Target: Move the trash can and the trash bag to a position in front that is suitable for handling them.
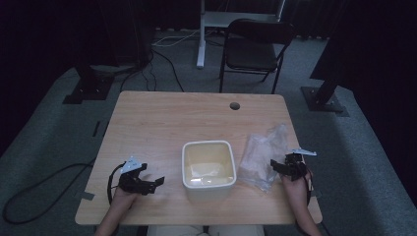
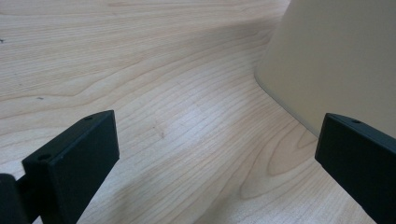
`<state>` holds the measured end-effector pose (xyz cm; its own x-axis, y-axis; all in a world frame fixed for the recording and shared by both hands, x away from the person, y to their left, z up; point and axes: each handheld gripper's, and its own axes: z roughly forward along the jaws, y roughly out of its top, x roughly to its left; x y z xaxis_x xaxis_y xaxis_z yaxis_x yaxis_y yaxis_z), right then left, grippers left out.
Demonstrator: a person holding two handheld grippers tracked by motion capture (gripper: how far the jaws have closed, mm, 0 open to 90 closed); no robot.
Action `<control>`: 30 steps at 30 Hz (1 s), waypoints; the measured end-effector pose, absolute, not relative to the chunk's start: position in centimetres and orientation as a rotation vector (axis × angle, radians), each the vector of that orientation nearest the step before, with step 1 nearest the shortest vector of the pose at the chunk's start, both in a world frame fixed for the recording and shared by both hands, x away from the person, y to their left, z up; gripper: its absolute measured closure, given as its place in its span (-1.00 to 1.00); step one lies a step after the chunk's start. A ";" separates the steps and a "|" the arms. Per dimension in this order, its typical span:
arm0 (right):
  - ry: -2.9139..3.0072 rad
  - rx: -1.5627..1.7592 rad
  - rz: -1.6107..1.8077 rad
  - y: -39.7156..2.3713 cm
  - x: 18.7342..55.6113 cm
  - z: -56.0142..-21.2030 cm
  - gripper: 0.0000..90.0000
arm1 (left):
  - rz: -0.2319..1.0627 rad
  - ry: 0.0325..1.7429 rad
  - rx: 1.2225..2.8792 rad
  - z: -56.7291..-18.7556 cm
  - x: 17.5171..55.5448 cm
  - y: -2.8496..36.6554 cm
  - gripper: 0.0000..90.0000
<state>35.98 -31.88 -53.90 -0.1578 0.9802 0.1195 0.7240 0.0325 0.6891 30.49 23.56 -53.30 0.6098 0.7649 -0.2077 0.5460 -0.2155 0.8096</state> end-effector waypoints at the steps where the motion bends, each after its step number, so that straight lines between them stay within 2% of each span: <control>1: 1.929 1.726 0.896 -31.9 36.0 -53.9 -0.29 | 0.293 1.050 1.895 -53.3 30.5 23.6 -0.99; 5: 1.960 1.640 0.833 -30.7 36.7 -54.0 -0.16 | 0.290 1.050 1.892 -53.3 30.4 23.7 -0.99; 6: 1.994 1.582 0.825 -30.2 37.0 -54.1 -0.01 | 0.290 1.049 1.891 -53.3 30.4 23.7 -0.99; 7: 2.003 1.573 0.831 -30.1 37.1 -54.0 0.02 | 0.289 1.050 1.888 -53.3 30.4 23.7 -0.99; 11: 2.051 1.525 0.850 -29.7 37.8 -53.9 0.38 | 0.290 1.048 1.891 -53.4 30.4 23.7 -0.99; 19: 2.145 1.456 0.862 -29.8 38.0 -53.7 0.89 | 0.292 1.044 1.889 -53.3 30.4 23.9 -0.99; 30: 2.269 1.378 1.041 -33.3 36.0 -52.1 0.96 | 0.292 1.037 1.899 -53.2 30.3 23.7 -0.99</control>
<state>36.00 -33.31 -52.13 -0.5006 0.8577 0.1177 0.6486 0.2815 0.7072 30.35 23.70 -53.23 0.6164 0.7601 -0.2055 0.5414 -0.2196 0.8116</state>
